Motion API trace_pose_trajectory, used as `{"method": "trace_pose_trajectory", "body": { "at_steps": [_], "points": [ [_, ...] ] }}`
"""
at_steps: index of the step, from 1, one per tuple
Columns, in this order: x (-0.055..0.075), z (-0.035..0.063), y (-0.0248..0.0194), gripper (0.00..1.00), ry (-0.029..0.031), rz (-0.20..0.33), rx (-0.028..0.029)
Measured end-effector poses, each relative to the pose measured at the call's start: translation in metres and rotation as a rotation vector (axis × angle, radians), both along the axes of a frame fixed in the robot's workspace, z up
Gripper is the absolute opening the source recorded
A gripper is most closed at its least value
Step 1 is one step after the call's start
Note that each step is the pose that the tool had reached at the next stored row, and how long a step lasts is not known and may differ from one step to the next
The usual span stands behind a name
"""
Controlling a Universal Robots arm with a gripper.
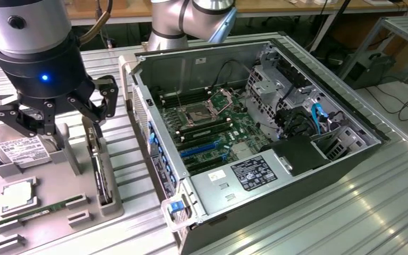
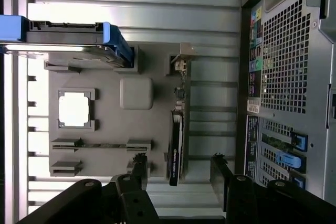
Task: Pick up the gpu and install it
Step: 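Pick up the gpu and move the gpu toward the slot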
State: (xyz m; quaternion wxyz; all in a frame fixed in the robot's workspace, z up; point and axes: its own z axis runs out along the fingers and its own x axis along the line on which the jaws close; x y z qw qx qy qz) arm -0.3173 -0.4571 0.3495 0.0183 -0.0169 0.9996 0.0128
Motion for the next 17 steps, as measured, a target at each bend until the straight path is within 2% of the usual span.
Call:
{"method": "trace_pose_trajectory", "body": {
  "at_steps": [17],
  "points": [
    [-0.0022, -0.0102, -0.0087, 0.60, 0.0001, 0.025, -0.0001]
  ]
}}
